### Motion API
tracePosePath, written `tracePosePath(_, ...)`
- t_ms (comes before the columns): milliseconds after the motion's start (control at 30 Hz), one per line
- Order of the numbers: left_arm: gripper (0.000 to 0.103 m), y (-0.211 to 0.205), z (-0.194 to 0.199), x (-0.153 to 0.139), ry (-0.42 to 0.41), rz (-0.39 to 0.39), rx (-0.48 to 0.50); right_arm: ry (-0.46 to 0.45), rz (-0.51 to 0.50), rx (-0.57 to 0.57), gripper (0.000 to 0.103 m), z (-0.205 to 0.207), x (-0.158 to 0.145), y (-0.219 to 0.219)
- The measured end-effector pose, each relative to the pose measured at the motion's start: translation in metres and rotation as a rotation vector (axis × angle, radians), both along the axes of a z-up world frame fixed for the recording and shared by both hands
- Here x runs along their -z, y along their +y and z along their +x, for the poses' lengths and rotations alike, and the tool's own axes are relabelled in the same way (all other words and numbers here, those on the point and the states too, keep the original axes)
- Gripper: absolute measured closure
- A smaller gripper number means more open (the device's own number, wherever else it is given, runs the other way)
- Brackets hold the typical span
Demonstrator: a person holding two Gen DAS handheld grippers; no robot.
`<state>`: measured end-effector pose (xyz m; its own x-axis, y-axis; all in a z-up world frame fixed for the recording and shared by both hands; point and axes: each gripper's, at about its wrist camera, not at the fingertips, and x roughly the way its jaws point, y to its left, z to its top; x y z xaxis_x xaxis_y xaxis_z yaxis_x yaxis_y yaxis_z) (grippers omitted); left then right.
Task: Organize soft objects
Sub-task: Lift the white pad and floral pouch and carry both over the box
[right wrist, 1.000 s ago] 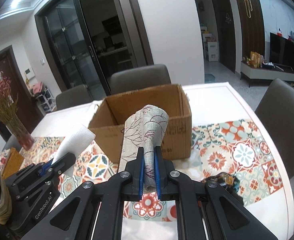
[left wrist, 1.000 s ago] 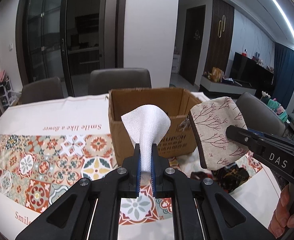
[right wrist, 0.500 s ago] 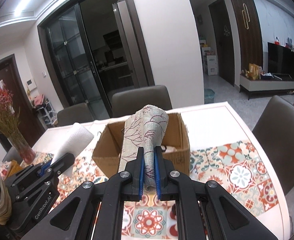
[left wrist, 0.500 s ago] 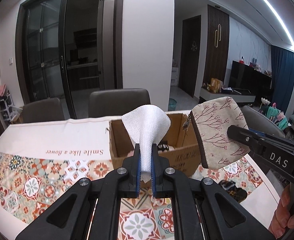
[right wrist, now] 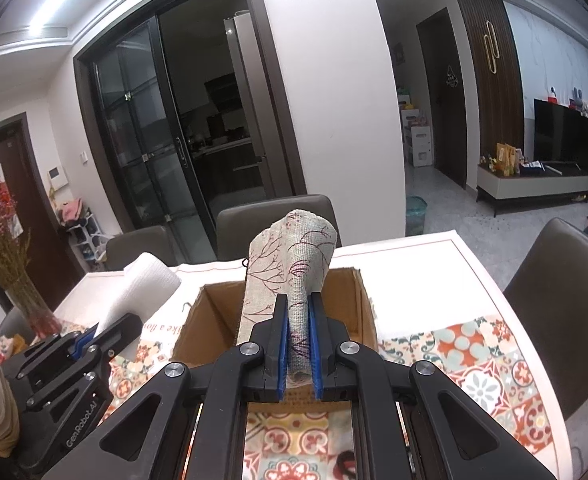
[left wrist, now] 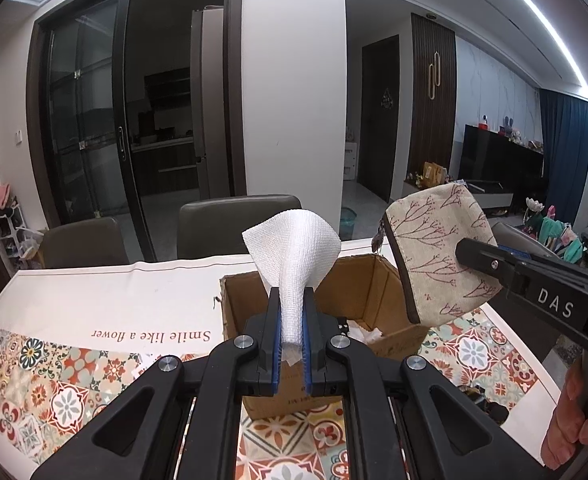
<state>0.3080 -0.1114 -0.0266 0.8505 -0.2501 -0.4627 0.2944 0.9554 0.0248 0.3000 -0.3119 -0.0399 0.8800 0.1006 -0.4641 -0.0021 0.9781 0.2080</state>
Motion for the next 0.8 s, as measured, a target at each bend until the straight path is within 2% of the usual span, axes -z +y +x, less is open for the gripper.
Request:
tracePosePath(367,0.093,-0.004,0.041,0.01,0.021,0.014,-0.008,0.021,-0.042,0.009,0.093,0.04,0.006,0.0)
tracePosePath(800,0.093,-0.015,0.082,0.041,0.102,0.054,-0.003,0.128,-0.089,0.009,0.093,0.083,0.035,0.002)
